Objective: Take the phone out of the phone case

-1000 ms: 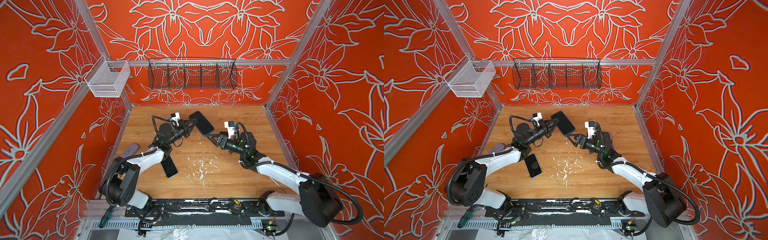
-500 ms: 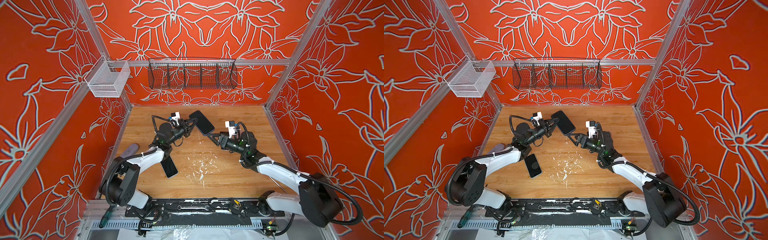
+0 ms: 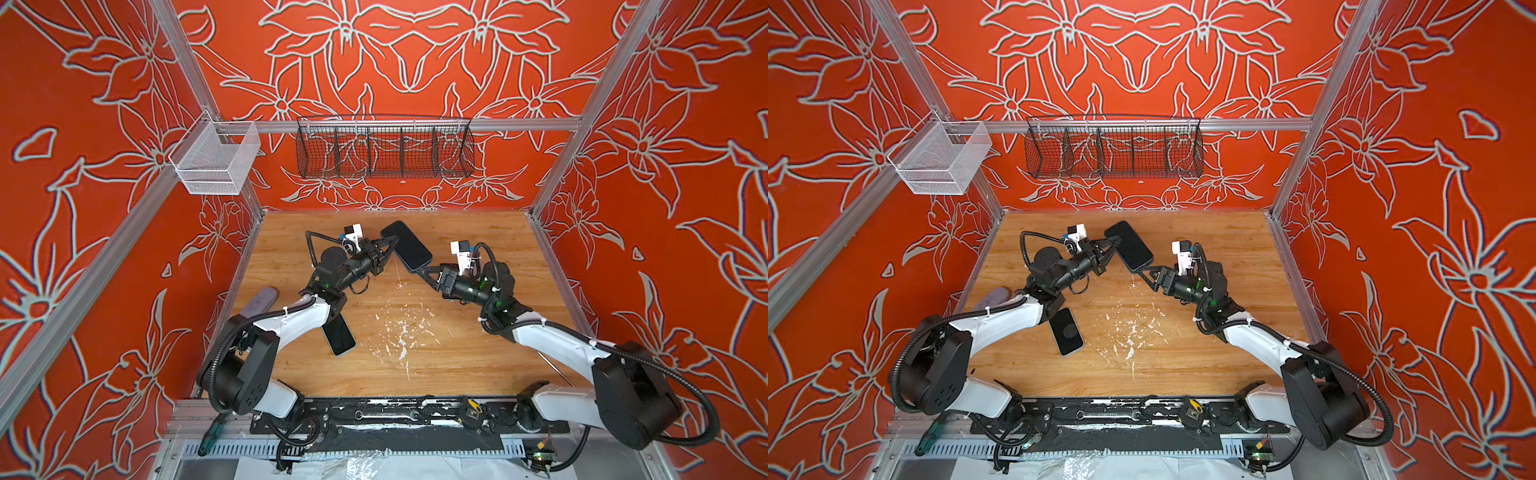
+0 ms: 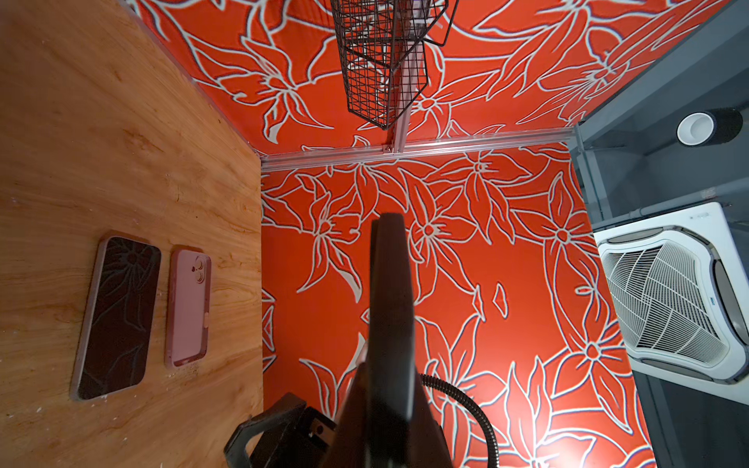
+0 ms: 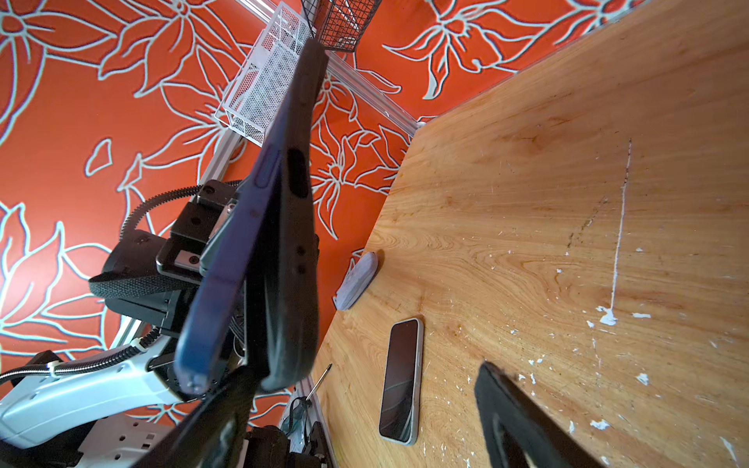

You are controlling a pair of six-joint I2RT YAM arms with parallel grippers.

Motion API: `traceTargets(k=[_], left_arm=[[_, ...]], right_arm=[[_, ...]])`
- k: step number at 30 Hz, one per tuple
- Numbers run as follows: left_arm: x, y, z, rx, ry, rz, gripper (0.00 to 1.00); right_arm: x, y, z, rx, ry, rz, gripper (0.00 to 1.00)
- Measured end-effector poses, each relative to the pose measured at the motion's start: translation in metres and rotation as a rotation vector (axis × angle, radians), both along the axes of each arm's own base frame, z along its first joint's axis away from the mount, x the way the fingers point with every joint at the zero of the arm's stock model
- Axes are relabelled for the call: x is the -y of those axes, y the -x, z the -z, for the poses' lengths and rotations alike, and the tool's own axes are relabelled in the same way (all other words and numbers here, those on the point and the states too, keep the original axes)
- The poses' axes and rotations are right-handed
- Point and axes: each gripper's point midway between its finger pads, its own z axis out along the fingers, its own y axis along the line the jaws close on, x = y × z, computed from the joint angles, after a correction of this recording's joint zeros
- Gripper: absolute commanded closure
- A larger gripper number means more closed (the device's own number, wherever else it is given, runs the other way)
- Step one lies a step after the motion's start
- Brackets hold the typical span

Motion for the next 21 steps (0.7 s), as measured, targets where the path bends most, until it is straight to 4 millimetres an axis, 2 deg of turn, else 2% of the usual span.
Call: traceTargets(k=[7, 21], left_arm=[[0.008, 0.008, -0.005, 0.018, 0.007, 0.028, 1.0], [0.011, 0.01, -0.009, 0.04, 0.008, 0.038, 1.0]], right_arm=[[0.002, -0.008, -0.004, 0.0, -0.038, -0.008, 0.22], [-0.003, -0.009, -0.022, 0.01, -0.118, -0.052, 0.54]])
